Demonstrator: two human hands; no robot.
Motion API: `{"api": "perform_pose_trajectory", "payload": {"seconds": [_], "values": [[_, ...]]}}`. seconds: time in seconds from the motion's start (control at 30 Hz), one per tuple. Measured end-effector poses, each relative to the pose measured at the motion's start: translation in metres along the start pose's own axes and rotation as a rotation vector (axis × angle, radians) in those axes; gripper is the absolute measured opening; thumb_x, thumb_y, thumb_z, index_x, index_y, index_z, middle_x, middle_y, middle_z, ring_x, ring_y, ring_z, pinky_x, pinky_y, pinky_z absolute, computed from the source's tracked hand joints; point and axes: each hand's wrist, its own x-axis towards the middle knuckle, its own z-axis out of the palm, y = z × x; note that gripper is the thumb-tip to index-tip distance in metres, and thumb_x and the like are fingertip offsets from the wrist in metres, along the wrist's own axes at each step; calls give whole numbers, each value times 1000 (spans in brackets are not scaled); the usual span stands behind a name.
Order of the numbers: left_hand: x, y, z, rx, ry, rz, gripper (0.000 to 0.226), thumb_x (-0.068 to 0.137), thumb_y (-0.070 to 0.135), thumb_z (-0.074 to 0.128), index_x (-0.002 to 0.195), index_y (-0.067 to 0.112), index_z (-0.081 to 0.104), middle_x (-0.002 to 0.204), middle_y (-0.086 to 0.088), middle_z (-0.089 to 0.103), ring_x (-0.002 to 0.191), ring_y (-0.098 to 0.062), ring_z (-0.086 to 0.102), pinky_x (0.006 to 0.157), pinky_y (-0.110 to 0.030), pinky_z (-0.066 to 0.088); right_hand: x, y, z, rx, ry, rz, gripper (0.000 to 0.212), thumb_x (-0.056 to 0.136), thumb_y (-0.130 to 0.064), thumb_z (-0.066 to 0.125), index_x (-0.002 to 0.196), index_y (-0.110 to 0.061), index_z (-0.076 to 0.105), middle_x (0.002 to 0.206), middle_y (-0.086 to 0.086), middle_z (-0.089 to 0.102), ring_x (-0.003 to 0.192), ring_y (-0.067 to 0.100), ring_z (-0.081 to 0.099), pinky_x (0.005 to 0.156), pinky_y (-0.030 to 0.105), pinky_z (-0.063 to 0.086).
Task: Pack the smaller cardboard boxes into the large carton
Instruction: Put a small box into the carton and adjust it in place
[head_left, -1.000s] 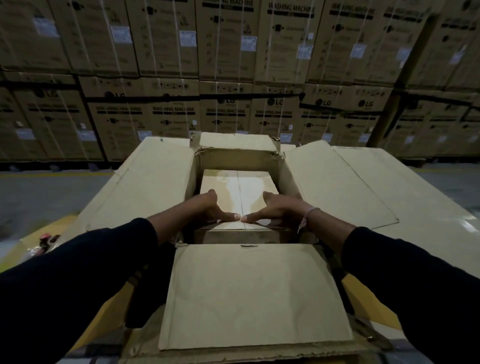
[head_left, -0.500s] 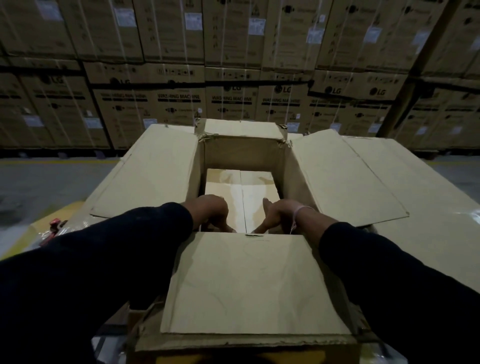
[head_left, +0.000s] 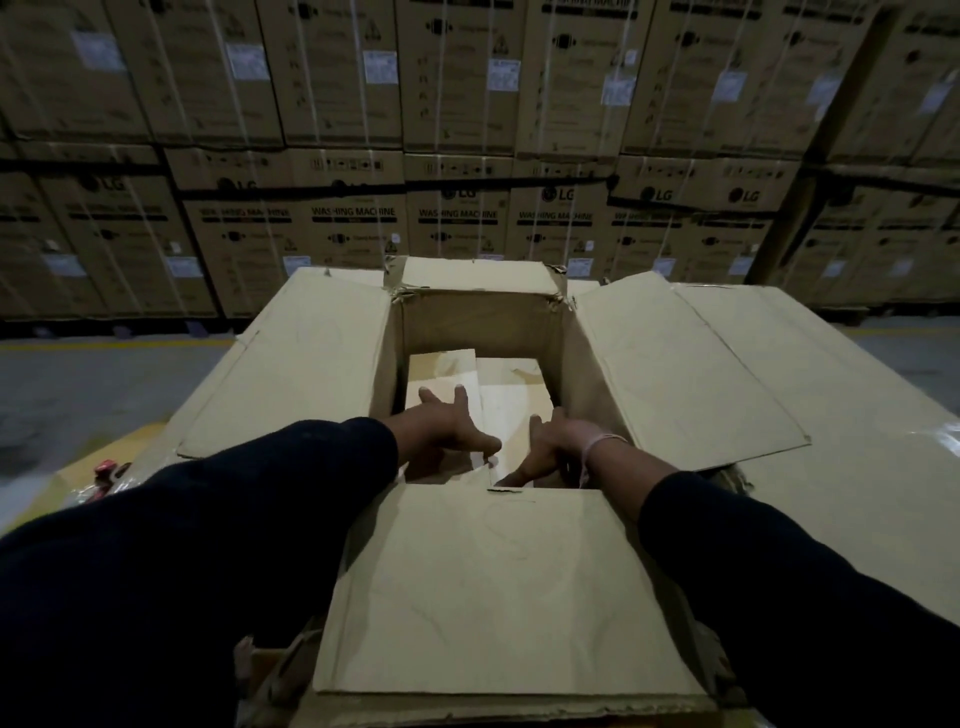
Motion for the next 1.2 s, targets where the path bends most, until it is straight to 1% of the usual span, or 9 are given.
{"api": "perform_pose_trajectory", "payload": {"seconds": [0.17,0.23,0.33,0.43,0.6,0.73,0.9,1.1,1.2], "values": [[-20,4,-32,-3,46,125,109,94,48,57,157,17,-26,133,-25,58,106,-39,64,78,-42,58,-8,-2,-10,-38,30,-83,143,59,-88,76,165,-13,16,173,13,-10,157,41,13,120,55,36],[-33,-5,-52,208,148,185,101,98,26,59,160,19,-21,159,-30,32,128,-43,54,94,-42,53,-12,-7,-19,-121,78,-156,131,67,-84,75,164,-14,21,173,13,-4,157,42,11,121,56,32],[-56,-32,-69,657,242,217,86,97,5,56,163,29,7,165,-20,-24,152,-51,-8,119,-65,19,-19,-25,-34,-298,213,-333,109,83,-70,72,165,-15,24,172,14,12,155,38,19,123,52,30],[-56,-53,-71,841,174,253,59,101,13,56,156,24,38,170,-17,9,156,-40,-6,121,-68,-5,-27,-55,-38,-336,232,-521,81,93,-52,69,160,-16,39,157,12,42,141,33,40,115,48,40],[-55,-51,-69,714,62,254,50,98,22,64,146,22,51,139,-7,56,124,-28,54,107,-43,45,-37,-89,-21,-448,67,-498,45,102,-37,63,142,-17,62,139,6,62,140,29,46,116,44,35],[-44,-40,-75,339,5,34,34,91,44,67,113,20,58,102,-7,67,95,-23,68,92,-34,57,-47,-79,-32,-689,224,-460,35,102,-40,61,124,-17,73,128,5,71,143,26,47,124,45,31],[-29,-31,-78,190,-174,65,34,89,32,71,112,8,75,98,-6,73,81,-21,68,81,-31,57,-63,-55,-53,-768,522,-414,35,104,-41,54,111,-16,77,107,6,74,99,29,71,77,34,54],[-37,-32,-74,58,-133,167,28,85,27,79,106,8,78,104,-8,77,76,-15,72,67,-28,58,-58,-17,-65,-657,294,-143,35,100,-36,58,120,-12,74,116,9,71,105,28,69,76,32,51],[-28,-28,-71,51,-45,168,27,92,30,71,104,7,75,116,-15,73,106,-28,73,82,-34,58,-49,-18,-57,-511,200,-143,38,99,-39,58,124,-15,71,107,6,69,93,27,66,75,34,53]]}}
